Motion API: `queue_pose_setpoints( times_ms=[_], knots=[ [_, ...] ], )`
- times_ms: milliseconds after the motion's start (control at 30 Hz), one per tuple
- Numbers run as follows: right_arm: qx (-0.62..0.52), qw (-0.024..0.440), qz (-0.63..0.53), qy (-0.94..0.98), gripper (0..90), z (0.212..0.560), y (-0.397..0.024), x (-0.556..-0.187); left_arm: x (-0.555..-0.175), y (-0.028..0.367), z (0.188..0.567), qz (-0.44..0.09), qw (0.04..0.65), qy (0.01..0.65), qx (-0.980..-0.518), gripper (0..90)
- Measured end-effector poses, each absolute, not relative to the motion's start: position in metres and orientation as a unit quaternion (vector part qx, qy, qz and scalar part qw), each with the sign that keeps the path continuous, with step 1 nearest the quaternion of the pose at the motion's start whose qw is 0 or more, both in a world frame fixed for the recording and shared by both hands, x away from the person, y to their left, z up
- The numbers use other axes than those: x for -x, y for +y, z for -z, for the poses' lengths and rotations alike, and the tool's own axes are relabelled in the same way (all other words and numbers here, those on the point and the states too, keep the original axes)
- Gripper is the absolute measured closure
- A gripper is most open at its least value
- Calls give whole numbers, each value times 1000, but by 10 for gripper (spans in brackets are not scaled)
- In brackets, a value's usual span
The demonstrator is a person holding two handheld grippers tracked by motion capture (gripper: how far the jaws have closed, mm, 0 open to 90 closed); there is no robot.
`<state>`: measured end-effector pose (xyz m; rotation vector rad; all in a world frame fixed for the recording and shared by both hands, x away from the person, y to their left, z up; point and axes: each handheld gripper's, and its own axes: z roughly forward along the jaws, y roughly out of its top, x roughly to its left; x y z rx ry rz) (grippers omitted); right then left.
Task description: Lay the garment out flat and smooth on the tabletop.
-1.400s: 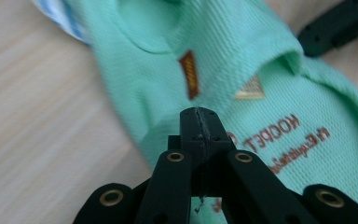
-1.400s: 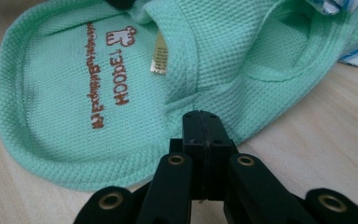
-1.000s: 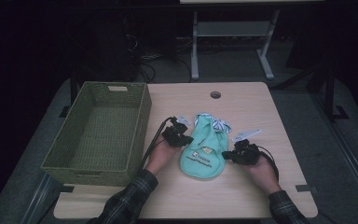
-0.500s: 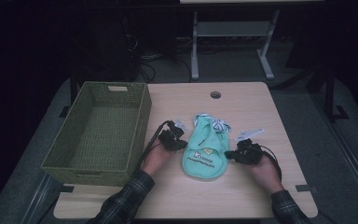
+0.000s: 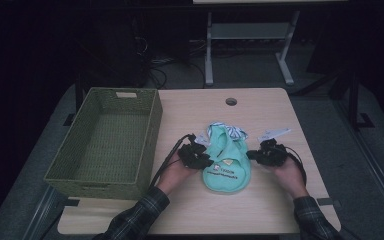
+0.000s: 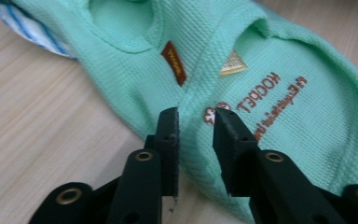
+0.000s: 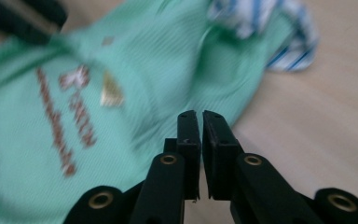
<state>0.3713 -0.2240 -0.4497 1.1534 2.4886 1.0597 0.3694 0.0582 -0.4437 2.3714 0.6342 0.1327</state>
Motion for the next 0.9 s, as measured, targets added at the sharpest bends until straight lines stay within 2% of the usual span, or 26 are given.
queue_pose_setpoints(
  times_ms=[233, 533, 667, 800, 900],
  knots=[
    [-421, 109, -374, 819, 801, 446, -222, -423, -370, 58, 446, -72, 321, 243, -913, 678],
    [-445, 101, -370, 809, 769, 456, -213, -450, -370, 56, 449, -67, 315, 238, -916, 677],
    [-452, 91, -370, 807, 771, 460, -209, -458, -371, 56, 451, -65, 309, 237, -919, 733],
    [-451, 85, -358, 813, 858, 465, -204, -462, -371, 56, 453, -59, 306, 238, -920, 826],
    [-449, 89, -355, 815, 879, 466, -201, -462, -371, 56, 452, -56, 307, 242, -919, 868]
  ],
)
